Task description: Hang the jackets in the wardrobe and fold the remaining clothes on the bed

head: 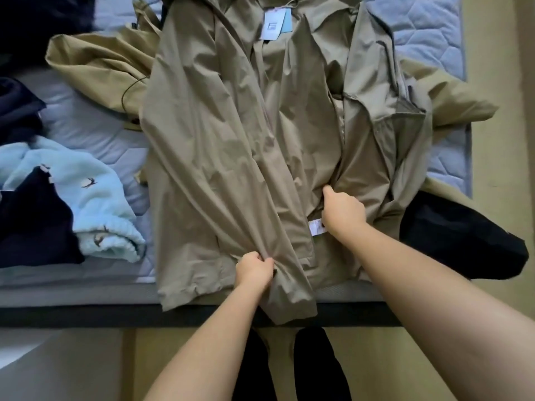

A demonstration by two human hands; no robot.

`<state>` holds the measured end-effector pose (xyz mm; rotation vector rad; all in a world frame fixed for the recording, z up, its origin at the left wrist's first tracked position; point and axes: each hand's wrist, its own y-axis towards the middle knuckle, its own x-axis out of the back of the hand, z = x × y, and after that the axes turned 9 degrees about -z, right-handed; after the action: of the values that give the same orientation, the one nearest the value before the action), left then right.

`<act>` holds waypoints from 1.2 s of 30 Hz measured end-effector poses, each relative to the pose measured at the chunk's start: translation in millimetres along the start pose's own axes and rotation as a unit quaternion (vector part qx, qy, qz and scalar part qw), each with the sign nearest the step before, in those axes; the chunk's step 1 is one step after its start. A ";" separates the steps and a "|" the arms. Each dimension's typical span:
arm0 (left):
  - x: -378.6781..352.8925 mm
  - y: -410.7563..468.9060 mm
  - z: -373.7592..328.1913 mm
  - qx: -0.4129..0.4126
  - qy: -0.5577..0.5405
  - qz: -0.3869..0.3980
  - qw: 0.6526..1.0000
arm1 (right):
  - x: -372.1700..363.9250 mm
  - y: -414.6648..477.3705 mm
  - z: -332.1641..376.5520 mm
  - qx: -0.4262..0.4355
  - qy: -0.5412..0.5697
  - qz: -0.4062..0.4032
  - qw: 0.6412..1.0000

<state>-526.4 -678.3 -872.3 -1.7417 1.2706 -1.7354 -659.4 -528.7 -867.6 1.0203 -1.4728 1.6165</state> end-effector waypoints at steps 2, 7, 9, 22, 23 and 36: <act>18.8 0.6 8.0 -0.018 0.030 -0.013 0.999 | 2.7 -7.7 -7.2 -0.001 0.050 -0.005 0.999; 124.8 12.9 47.2 0.053 0.098 -0.200 0.974 | 12.8 -44.0 -41.0 -0.045 0.258 0.000 0.965; 159.9 10.4 56.8 0.091 0.079 -0.303 0.945 | 16.4 -60.3 -53.6 -0.049 0.307 0.001 0.951; -31.2 -43.7 -31.8 0.214 -0.265 0.236 0.910 | -25.8 -73.1 -45.9 -0.120 0.068 0.009 0.990; -38.9 -44.0 -36.1 0.236 -0.330 0.230 0.885 | -27.6 -69.0 -43.2 -0.116 0.056 0.005 0.992; -41.6 -47.9 -3.6 0.283 -0.517 0.031 0.808 | -34.5 -85.9 -75.7 -0.452 0.374 -0.051 0.808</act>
<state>-507.1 -619.3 -858.8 -1.7578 0.2652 -0.7019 -574.1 -445.0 -864.4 -0.1037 -1.3088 0.8383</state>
